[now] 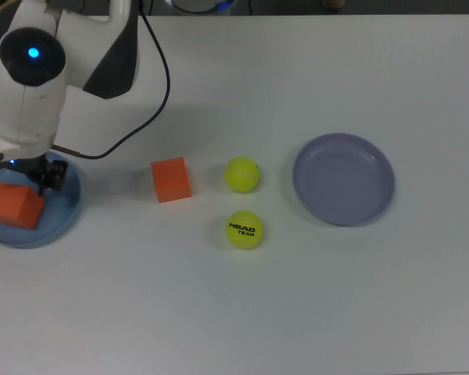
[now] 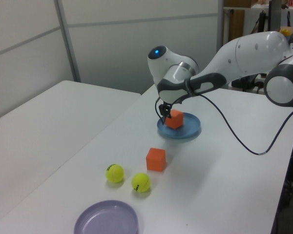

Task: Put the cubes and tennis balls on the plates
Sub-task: 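Carry the orange cube onto the blue plate and release, then move the gripper down onto the second orange cube and grasp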

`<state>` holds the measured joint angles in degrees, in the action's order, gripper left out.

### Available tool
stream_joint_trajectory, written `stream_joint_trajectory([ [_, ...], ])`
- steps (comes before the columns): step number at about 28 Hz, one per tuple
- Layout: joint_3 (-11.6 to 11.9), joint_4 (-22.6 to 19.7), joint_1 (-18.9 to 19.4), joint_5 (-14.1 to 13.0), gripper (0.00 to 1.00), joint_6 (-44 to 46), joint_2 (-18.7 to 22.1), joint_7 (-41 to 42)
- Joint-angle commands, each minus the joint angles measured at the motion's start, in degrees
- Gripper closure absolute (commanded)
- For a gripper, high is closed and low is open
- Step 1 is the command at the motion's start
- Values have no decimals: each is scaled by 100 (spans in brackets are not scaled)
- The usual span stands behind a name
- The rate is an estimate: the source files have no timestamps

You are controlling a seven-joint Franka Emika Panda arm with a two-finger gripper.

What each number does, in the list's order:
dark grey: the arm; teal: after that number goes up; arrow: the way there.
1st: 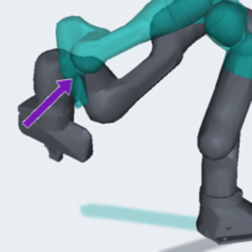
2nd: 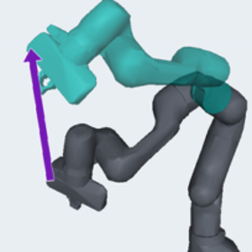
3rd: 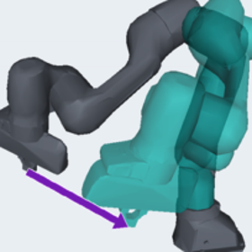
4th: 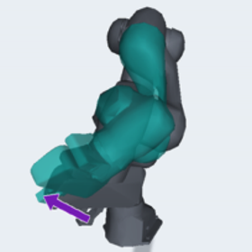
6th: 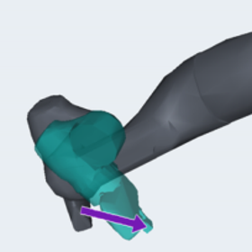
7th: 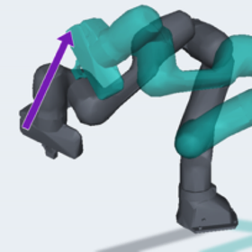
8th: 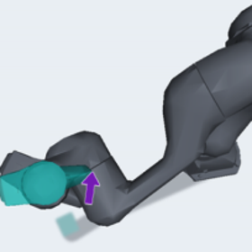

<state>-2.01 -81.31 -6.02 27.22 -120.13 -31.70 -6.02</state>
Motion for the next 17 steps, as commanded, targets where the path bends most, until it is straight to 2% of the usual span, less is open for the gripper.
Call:
stream_joint_trajectory([
  [1, -36, -140, 118, -392, 0, 358, 410, 295],
  [3, -150, -140, 258, -489, 0, 708, 541, 303],
  [7, -291, -140, 539, -463, 0, 1167, 551, 321],
  [8, -300, -175, 758, -445, 0, 1272, 507, 312],
  [17, -309, -272, 1629, -445, 0, 2257, 437, 277],
])
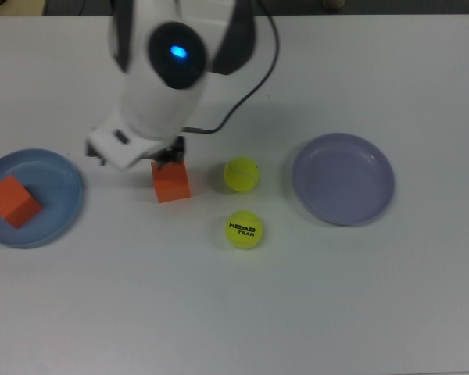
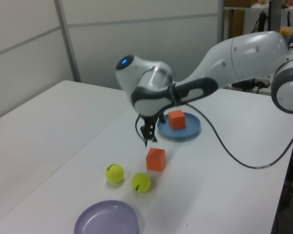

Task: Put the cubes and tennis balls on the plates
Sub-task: 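Move the gripper down onto the second orange cube and grasp, then place the second orange cube on the blue plate beside the first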

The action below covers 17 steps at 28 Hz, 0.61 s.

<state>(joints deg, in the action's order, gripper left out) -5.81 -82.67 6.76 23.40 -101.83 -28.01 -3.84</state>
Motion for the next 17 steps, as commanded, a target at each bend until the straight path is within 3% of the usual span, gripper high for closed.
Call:
stream_joint_trajectory([
  [1, 80, -135, 457, -64, 0, 531, 42, 50],
  [10, 80, -179, 546, 41, 0, 480, -345, 23],
  [13, 80, -162, 546, 313, 0, 357, -494, 14],
  [17, 106, -162, 546, 358, 0, 216, -626, 14],
])
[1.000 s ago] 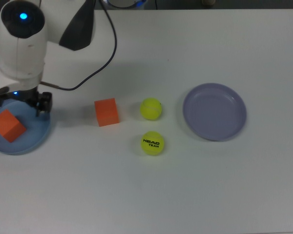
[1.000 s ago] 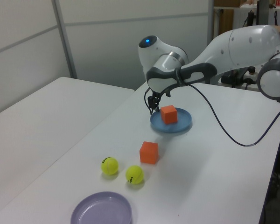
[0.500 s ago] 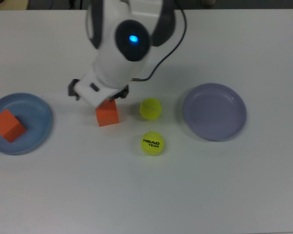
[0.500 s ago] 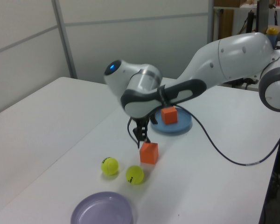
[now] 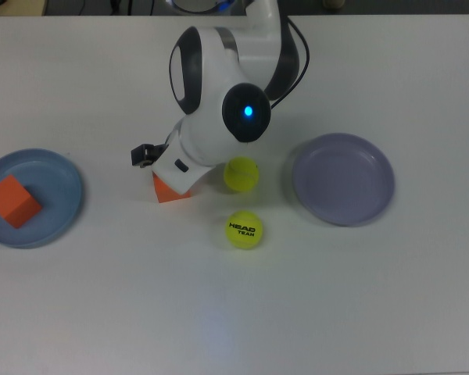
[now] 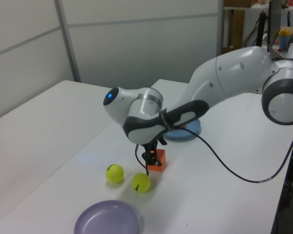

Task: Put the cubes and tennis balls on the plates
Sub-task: 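Place the second orange cube on the blue plate beside the first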

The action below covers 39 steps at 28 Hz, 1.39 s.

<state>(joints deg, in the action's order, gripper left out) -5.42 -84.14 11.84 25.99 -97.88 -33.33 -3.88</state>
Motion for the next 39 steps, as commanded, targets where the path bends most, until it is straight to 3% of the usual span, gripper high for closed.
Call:
stream_joint_trajectory([
  [1, 76, -15, 38, 108, 0, -197, -104, 19],
  [3, 85, -15, 38, 99, 0, -240, -104, 19],
  [4, 93, -24, 38, 99, 19, -293, -104, 19],
  [6, 93, 2, 38, 64, 71, -320, -104, 10],
  [7, 85, 11, 38, 29, 91, -328, -104, 10],
  [8, 85, 20, 38, 20, 100, -363, -104, 1],
  [11, 85, 46, 29, -6, 100, -390, -86, 1],
  [18, 286, 293, -313, -77, 100, -381, 116, 71],
  [25, 1138, 328, -656, -24, 100, -408, 142, 238],
  [26, 1218, 328, -691, -32, 95, -408, 142, 291],
  [27, 1271, 328, -718, -33, 81, -416, 134, 317],
  [28, 1306, 328, -753, -41, 61, -460, 134, 309],
  [29, 1324, 328, -840, -94, 1, -678, 134, 231],
  [34, 1306, 328, -867, -357, 0, -917, 142, 212],
  [38, 1210, 416, -815, -516, 0, -926, 221, 203],
  [39, 1096, 424, -788, -586, 0, -918, 282, 203],
])
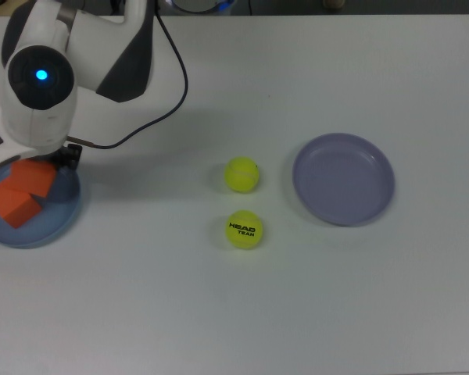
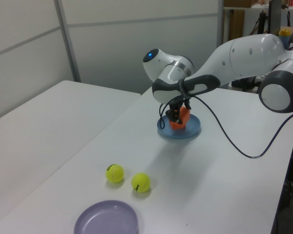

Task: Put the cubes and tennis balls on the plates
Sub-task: 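Place the second orange cube on the blue plate beside the first, then lower the gripper onto the HEAD tennis ball and grasp it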

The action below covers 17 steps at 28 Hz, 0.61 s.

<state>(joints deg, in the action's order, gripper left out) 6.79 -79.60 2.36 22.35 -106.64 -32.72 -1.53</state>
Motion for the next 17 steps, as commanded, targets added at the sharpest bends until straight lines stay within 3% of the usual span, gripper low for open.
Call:
stream_joint_trajectory([
  [1, -213, -29, 159, -257, 0, -33, 257, -32],
  [6, -670, 6, 159, -371, 0, -50, 372, -32],
  [11, -1197, -3, 220, -310, 0, -199, 328, -14],
  [17, -1532, -46, 624, -328, 0, -533, 293, -137],
])
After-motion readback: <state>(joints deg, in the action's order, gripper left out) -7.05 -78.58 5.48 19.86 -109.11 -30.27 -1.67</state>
